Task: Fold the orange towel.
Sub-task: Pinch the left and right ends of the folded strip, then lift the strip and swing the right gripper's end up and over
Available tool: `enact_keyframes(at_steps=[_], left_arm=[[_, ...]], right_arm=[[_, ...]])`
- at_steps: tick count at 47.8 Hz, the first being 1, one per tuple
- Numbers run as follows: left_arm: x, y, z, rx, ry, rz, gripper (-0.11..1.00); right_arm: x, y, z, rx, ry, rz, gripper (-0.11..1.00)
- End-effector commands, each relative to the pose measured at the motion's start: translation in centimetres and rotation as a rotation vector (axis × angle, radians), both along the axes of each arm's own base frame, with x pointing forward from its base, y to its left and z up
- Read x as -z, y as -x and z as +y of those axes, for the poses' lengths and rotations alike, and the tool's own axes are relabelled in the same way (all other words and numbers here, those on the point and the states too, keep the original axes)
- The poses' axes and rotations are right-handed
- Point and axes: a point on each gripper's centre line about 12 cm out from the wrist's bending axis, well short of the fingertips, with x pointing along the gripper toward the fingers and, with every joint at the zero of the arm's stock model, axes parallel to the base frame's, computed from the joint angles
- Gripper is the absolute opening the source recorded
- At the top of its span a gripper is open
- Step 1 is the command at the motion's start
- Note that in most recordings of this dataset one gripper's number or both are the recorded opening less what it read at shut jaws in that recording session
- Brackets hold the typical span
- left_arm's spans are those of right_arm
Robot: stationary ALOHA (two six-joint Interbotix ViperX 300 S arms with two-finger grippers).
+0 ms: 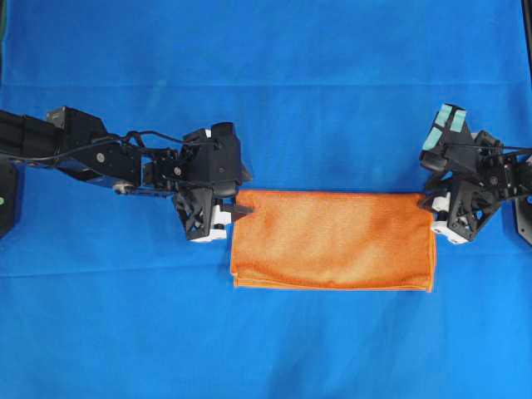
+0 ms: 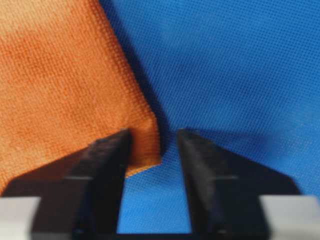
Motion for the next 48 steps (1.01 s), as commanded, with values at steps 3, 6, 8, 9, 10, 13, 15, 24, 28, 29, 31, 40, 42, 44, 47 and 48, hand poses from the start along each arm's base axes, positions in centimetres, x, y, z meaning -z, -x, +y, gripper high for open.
enact_keyframes(at_steps=[3, 6, 8, 9, 10, 13, 15, 24, 28, 29, 31, 40, 42, 44, 47, 48], left_arm=[[-0.3, -0.1, -0.2, 0.001, 0.007, 0.04, 0.45], [-0.3, 0.0, -0.2, 0.001, 0.011, 0.087, 0.33], [-0.4, 0.0, -0.2, 0.002, 0.013, 0.115, 0.25], [-0.5, 0.0, -0.2, 0.002, 0.013, 0.128, 0.2], [-0.6, -0.1, -0.2, 0.002, 0.014, 0.138, 0.16], [-0.9, -0.1, -0.3, 0.003, 0.016, 0.161, 0.06], [-1.1, -0.2, -0.3, 0.005, 0.015, 0.168, 0.02], [-2.1, -0.5, -0.3, 0.004, 0.016, 0.153, 0.02], [-3.0, -0.5, -0.3, 0.004, 0.016, 0.138, 0.02], [-3.3, -0.5, -0.3, 0.004, 0.016, 0.133, 0.02], [-4.2, -0.5, -0.3, 0.004, 0.015, 0.113, 0.02], [-9.7, -0.1, -0.3, 0.005, 0.013, -0.002, 0.02], [-11.0, 0.1, -0.4, 0.008, 0.011, -0.036, 0.02], [-12.0, 0.3, -0.5, 0.012, 0.009, -0.063, 0.02], [-13.3, 0.5, -0.7, 0.023, 0.003, -0.095, 0.02], [-13.5, 0.5, -0.8, 0.026, 0.002, -0.101, 0.02]], right_arm=[[-0.7, -0.4, 0.3, -0.019, 0.004, -0.035, 0.28], [-0.9, -0.4, 0.3, -0.021, 0.005, -0.044, 0.11], [-1.1, -0.4, 0.3, -0.025, 0.007, -0.052, 0.02], [-1.2, -0.4, 0.3, -0.027, 0.009, -0.056, 0.02], [-1.3, -0.4, 0.3, -0.027, 0.009, -0.061, 0.02], [-1.6, -0.4, 0.2, -0.028, 0.011, -0.076, 0.02], [-1.8, -0.4, 0.3, -0.029, 0.011, -0.088, 0.02], [-2.5, -0.1, 0.3, -0.025, 0.009, -0.121, 0.02], [-3.0, -0.2, 0.3, -0.024, 0.011, -0.138, 0.02], [-3.3, -0.2, 0.2, -0.023, 0.013, -0.142, 0.02], [-3.7, -0.2, 0.2, -0.022, 0.017, -0.145, 0.02], [-7.4, 0.0, -0.2, -0.001, 0.04, -0.174, 0.02], [-8.3, 0.2, -0.2, 0.003, 0.045, -0.191, 0.02], [-9.2, 0.4, -0.3, 0.005, 0.05, -0.213, 0.02], [-10.7, 0.8, -0.4, 0.01, 0.056, -0.259, 0.02], [-11.2, 0.9, -0.4, 0.013, 0.056, -0.273, 0.02]])
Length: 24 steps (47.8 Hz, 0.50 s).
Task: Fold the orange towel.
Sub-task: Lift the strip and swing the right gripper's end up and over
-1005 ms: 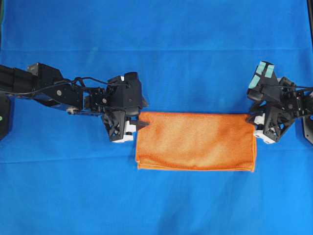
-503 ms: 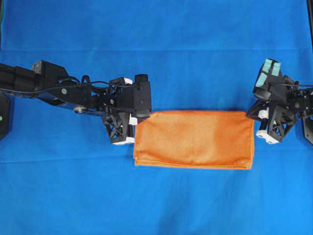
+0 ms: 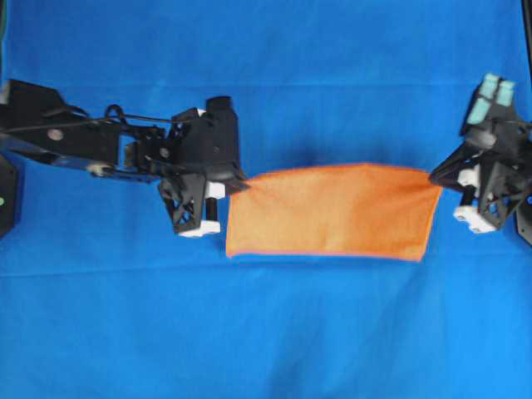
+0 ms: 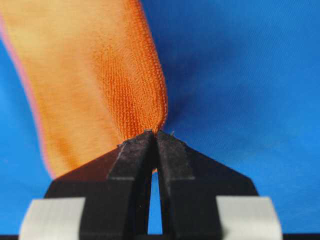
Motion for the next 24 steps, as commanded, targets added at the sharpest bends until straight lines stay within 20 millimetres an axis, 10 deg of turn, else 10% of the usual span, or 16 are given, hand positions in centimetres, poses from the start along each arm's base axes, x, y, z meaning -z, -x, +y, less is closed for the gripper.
enact_keyframes(at_steps=[1, 24], left_arm=[[-3.3, 0.0, -0.5, 0.017, -0.008, -0.092, 0.02], [-5.9, -0.2, -2.1, 0.06, -0.009, -0.213, 0.02]], right_arm=[[-2.7, 0.0, -0.1, 0.001, 0.008, -0.088, 0.02], [-4.6, 0.4, -1.0, 0.012, 0.088, -0.159, 0.02]])
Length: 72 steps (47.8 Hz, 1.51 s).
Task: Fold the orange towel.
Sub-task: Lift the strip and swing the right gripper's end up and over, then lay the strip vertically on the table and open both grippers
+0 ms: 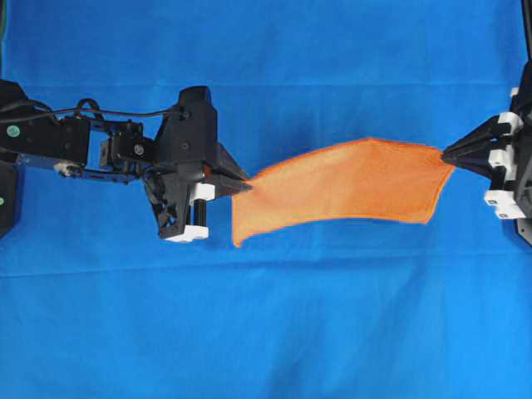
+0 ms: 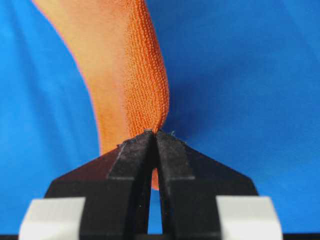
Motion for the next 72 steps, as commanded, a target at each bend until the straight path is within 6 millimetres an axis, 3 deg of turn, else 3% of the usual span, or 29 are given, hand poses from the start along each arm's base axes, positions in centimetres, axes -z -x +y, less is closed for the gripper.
enact_keyframes(at_steps=[1, 10, 24, 38, 46, 53, 65, 72], left_arm=[[-1.9, -0.7, -0.8, 0.021, -0.002, -0.089, 0.02], [-2.4, -2.6, -3.0, 0.081, -0.013, -0.202, 0.02], [-2.3, -6.8, -6.6, 0.184, -0.06, -0.242, 0.02], [-1.6, -9.6, -9.0, 0.255, -0.108, -0.254, 0.02], [-0.9, -9.9, -9.4, 0.263, -0.109, -0.241, 0.02], [-0.5, -10.0, -9.8, 0.27, -0.109, -0.24, 0.02], [-0.3, -10.6, -10.0, 0.272, -0.111, -0.257, 0.02], [-0.2, -13.0, -10.5, 0.269, -0.113, -0.299, 0.02]], right_arm=[[-0.5, -0.7, -0.6, 0.018, 0.025, -0.006, 0.02], [-0.3, -1.6, -3.5, 0.123, 0.075, 0.014, 0.02], [-1.0, -3.9, -8.8, 0.249, 0.158, -0.008, 0.02], [-1.1, -8.6, -12.4, 0.243, 0.196, -0.042, 0.02], [-1.3, -11.9, -13.9, 0.22, 0.211, -0.046, 0.02], [-1.4, -13.7, -14.7, 0.217, 0.218, -0.045, 0.02], [-1.3, -13.0, -14.5, 0.221, 0.217, -0.037, 0.02], [-1.5, -11.2, -13.9, 0.24, 0.214, -0.027, 0.02]])
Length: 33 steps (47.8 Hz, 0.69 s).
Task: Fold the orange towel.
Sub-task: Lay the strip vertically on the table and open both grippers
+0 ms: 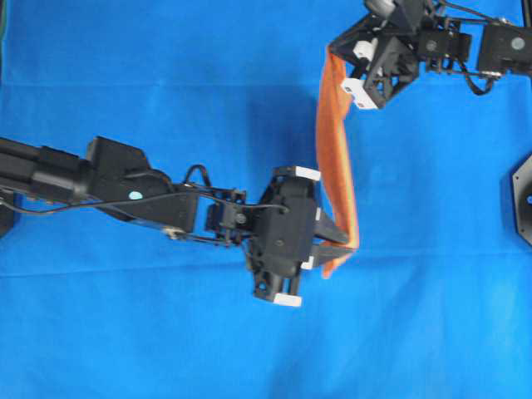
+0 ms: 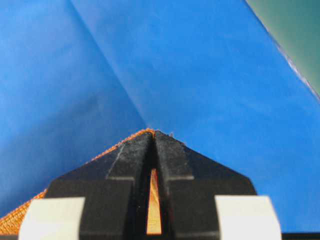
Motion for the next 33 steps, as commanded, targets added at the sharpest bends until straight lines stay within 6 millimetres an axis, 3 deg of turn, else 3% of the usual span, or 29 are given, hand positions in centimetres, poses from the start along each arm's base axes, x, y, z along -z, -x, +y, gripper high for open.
enact_keyframes(at_steps=[1, 11, 18, 25, 33], left_arm=[[-2.4, -1.5, -3.1, 0.059, 0.003, -0.087, 0.02], [-2.0, -4.7, -3.8, 0.072, -0.025, -0.108, 0.02], [-1.7, -5.8, -4.1, 0.073, -0.023, -0.118, 0.02], [-1.0, -5.5, -4.6, 0.069, 0.009, -0.097, 0.02], [0.6, -3.2, -5.1, 0.072, 0.033, -0.042, 0.02]], right_arm=[[-1.7, 1.5, -0.5, 0.037, 0.021, -0.033, 0.02], [-2.0, 4.4, 0.6, 0.069, 0.015, -0.023, 0.02], [-1.3, 5.8, 0.9, 0.101, 0.001, 0.031, 0.02], [-0.5, 5.1, 1.0, 0.086, -0.01, 0.056, 0.02], [1.1, 2.2, 1.1, 0.025, -0.028, 0.062, 0.02]])
